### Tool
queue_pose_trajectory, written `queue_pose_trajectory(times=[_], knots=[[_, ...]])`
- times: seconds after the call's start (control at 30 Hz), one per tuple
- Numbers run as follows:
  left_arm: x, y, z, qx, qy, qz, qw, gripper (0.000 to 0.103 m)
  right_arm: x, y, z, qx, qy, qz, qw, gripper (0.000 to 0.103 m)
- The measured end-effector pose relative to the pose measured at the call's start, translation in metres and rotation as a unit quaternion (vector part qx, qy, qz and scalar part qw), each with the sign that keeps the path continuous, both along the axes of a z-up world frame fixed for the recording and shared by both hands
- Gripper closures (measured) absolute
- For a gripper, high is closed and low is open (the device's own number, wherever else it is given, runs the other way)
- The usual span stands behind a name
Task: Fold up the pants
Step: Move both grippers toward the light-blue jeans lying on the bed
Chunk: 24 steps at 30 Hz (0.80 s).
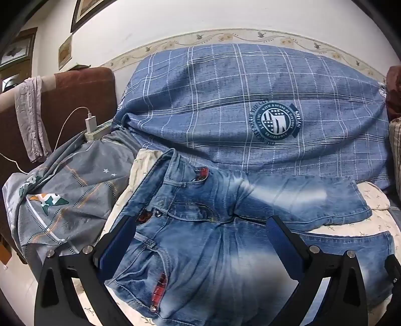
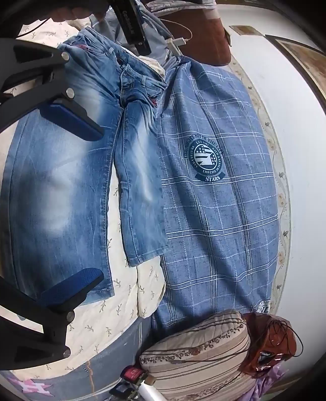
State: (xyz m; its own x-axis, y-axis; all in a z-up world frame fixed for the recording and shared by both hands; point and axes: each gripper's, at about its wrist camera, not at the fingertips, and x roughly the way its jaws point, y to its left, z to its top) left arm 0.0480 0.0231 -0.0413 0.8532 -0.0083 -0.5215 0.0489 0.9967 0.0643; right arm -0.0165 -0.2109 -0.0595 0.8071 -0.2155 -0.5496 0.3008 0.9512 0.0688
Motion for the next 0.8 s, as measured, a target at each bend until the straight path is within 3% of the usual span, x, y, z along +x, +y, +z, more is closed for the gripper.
queue_pose_trajectory(times=[0.8], knots=[[0.015,0.039,-0.002,0.005,-0.002,0.042,0.9991,0.000,0.009,0.004,-0.007,-0.005,0.011,0.003,1.000,0.001]])
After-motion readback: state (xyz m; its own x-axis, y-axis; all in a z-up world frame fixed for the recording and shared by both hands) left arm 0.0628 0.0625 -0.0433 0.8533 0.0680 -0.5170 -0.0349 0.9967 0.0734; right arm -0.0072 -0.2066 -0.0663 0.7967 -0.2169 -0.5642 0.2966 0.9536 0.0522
